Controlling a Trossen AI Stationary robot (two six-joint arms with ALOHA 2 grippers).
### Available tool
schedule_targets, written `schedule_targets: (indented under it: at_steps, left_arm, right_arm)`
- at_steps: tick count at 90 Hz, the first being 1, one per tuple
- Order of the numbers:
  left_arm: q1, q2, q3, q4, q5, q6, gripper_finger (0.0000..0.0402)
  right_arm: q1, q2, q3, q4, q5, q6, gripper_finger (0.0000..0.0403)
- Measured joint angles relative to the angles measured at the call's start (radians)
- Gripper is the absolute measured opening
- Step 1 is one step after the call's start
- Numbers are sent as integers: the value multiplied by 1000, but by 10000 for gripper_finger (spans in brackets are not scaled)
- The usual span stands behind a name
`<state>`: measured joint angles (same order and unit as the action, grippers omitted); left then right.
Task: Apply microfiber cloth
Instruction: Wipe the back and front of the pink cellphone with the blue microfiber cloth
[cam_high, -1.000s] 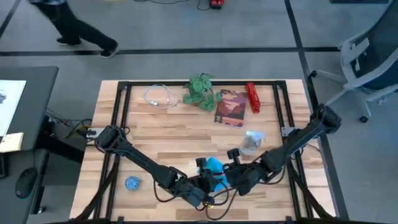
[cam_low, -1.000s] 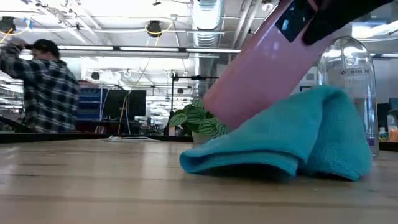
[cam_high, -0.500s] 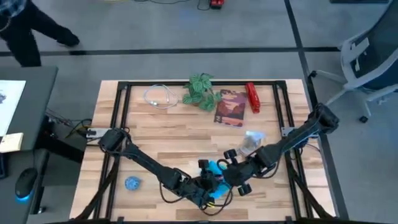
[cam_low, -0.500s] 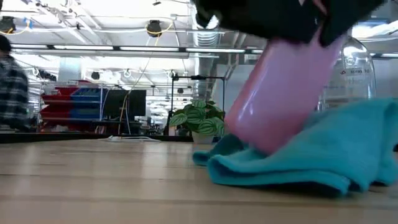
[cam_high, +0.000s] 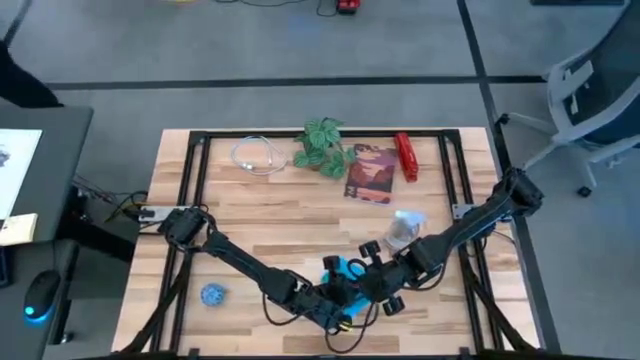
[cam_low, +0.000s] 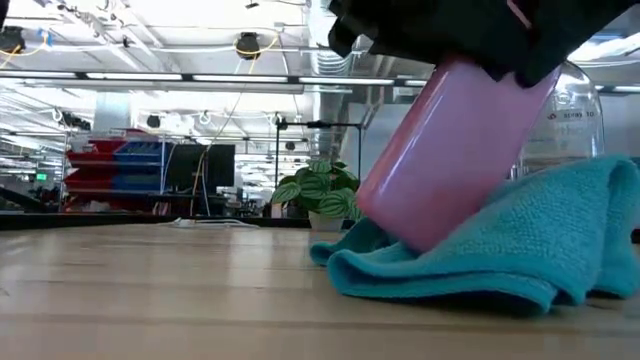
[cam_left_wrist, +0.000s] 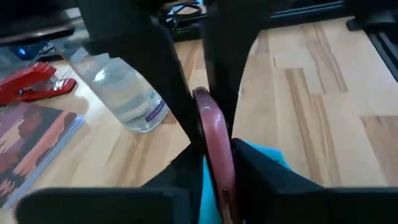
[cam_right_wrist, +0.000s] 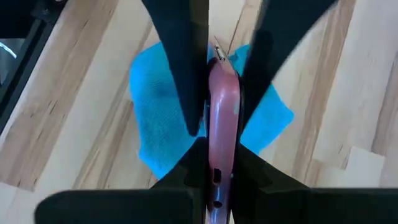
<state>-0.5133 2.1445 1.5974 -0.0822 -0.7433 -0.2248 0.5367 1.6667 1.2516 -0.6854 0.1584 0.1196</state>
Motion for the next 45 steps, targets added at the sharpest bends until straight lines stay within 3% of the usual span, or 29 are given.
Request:
schedule_targets:
  at_steps: [24,38,45]
  left_arm:
    - [-26,0,12,-45,-80,-66,9]
    - [-71,0,11,8,-193,-47,9]
    - [-95,2,8,81,-306,-10,9]
  right_arm:
    - [89,-31,2,-53,150,30,78]
    - [182,-41,-4,-102,251,110,113]
    - [230,-41,-39,-122,250,150,127]
